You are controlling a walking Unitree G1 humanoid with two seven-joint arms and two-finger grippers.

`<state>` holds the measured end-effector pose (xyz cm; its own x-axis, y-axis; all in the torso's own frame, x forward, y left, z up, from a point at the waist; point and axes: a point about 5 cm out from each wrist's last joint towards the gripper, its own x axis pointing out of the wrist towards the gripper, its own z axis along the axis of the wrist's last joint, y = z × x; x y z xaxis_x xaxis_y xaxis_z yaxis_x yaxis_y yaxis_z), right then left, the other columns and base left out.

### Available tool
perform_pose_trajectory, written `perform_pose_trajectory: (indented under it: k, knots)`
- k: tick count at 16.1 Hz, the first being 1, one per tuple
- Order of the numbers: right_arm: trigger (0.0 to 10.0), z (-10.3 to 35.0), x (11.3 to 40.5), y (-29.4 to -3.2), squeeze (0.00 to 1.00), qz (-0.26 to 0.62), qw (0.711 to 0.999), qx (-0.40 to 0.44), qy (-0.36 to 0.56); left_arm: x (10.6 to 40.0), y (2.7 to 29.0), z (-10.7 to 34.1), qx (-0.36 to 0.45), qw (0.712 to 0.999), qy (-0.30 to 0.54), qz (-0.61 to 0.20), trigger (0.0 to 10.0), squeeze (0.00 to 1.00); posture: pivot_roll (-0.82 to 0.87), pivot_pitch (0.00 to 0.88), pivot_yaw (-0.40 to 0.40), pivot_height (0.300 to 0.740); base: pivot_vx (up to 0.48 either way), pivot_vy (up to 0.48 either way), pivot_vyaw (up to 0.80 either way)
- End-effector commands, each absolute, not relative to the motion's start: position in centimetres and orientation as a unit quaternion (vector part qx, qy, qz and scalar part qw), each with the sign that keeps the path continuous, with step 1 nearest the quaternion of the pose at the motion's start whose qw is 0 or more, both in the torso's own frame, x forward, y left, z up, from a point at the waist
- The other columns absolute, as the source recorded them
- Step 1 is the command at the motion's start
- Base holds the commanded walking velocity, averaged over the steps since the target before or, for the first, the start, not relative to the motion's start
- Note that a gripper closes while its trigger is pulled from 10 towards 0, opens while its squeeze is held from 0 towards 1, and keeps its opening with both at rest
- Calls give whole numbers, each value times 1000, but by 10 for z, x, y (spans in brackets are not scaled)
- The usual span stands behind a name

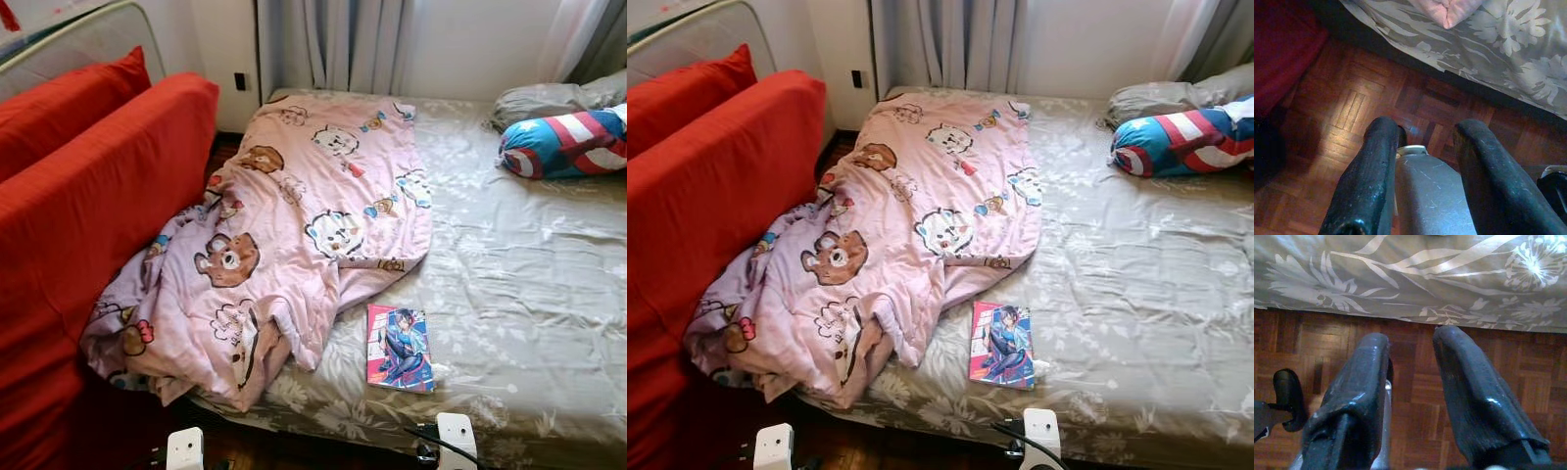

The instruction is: Clean up the room

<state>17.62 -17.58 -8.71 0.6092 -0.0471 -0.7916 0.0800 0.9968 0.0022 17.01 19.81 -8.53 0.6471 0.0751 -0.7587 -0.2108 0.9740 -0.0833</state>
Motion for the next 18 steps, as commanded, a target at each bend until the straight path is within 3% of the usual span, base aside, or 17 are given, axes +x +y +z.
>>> perform_pose_trajectory:
  k: [1, 8, 18]
  knots:
    - [10000, -78, 182, -186, 0, -67, 918, 99, 378, 173, 233, -79, -63, 894, 433, 92, 10000, 0, -26, 33, 14, 740, 0, 0, 0]
    - [10000, -77, 185, -187, 0, -58, 919, 101, 377, 172, 232, -79, -50, 894, 439, 78, 10000, 0, -20, 18, 5, 740, 0, 0, 0]
    - [10000, -79, 183, -186, 0, -66, 912, 108, 391, 169, 232, -81, -46, 892, 445, 65, 10000, 0, -24, 60, 4, 740, 0, 0, 0]
